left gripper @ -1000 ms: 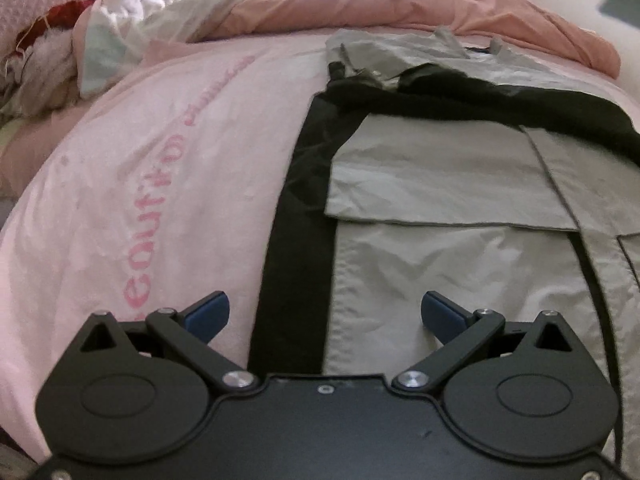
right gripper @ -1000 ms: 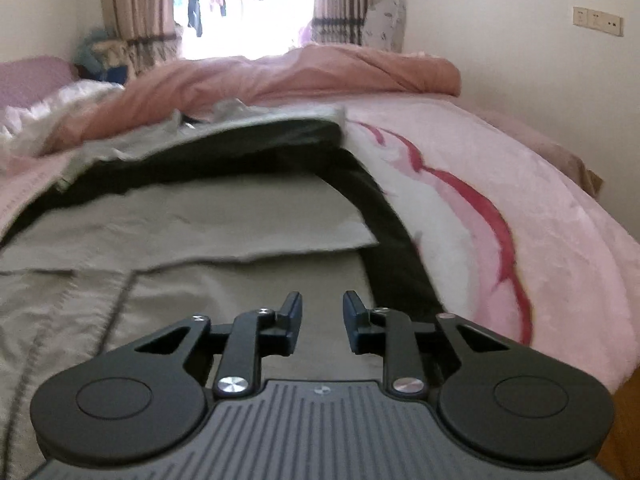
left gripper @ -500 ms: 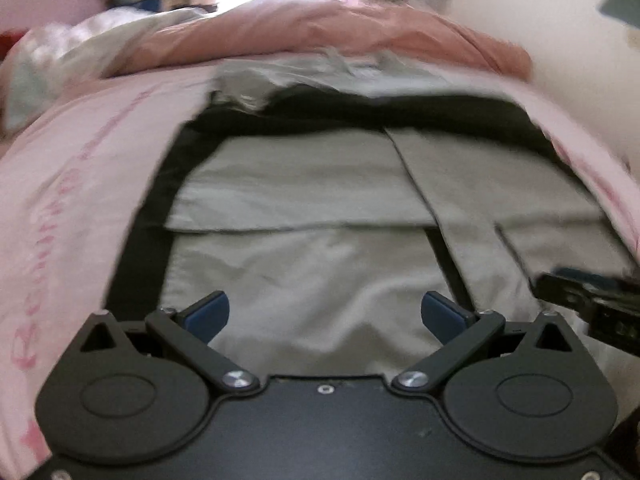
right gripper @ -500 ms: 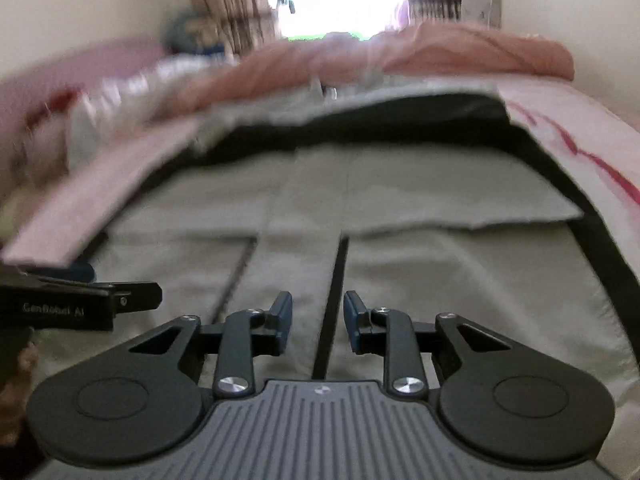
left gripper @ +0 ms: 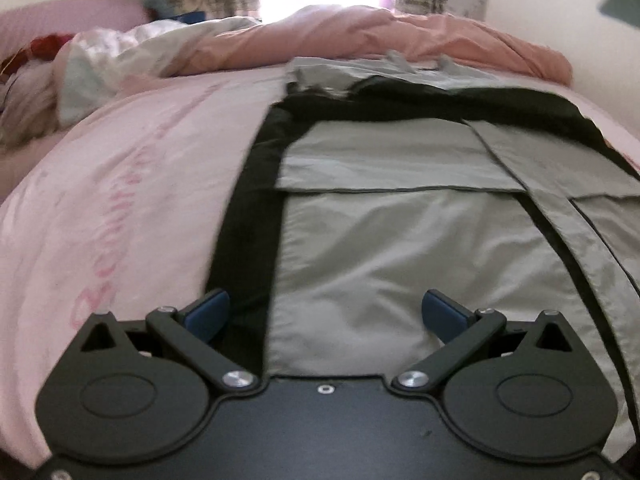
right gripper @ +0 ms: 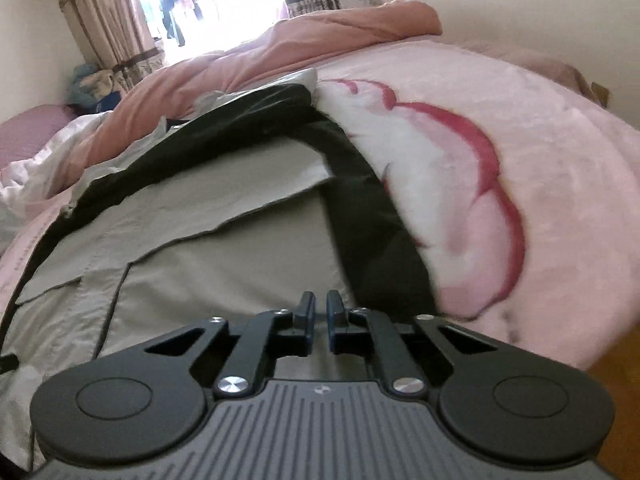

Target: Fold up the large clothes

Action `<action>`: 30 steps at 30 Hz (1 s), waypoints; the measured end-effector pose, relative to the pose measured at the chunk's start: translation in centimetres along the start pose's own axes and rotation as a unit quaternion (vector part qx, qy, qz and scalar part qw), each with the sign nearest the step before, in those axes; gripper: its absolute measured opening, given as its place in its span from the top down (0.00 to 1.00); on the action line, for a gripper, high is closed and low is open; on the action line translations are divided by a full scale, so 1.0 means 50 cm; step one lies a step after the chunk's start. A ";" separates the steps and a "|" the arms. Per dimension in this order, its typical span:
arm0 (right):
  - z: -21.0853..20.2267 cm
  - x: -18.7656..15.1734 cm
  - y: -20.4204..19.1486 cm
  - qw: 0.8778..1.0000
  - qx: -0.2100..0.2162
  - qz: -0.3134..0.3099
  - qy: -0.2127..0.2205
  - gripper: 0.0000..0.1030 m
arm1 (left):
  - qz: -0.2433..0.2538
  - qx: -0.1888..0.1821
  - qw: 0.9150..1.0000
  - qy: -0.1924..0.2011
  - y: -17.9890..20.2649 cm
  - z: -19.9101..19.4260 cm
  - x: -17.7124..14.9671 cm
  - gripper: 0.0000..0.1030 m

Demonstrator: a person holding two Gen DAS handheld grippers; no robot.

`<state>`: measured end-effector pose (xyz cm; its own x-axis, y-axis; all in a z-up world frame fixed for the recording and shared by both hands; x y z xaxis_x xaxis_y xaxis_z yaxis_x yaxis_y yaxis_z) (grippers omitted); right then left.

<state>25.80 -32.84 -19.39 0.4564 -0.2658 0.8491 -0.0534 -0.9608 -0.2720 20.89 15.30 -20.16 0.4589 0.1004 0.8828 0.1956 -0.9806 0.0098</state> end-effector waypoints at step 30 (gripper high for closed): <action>-0.036 -0.078 -0.377 0.985 0.127 -0.110 -0.044 0.66 | -0.049 -0.082 0.995 0.023 0.147 -0.078 0.028 0.00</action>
<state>23.44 -13.86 -16.76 0.5080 -0.0349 0.8606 0.2737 -0.9408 -0.1997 19.59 7.58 -17.00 0.4043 0.1931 0.8940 0.0919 -0.9811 0.1703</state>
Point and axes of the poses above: each gripper's, at about its wrist camera, not at the fingertips, and z roughly the way its jaws point, y to its right, x to its top, the point moved 3 cm from there along z, roughly the way its jaws point, and after that the axes turned 12 degrees about y, right-handed, at the moved point
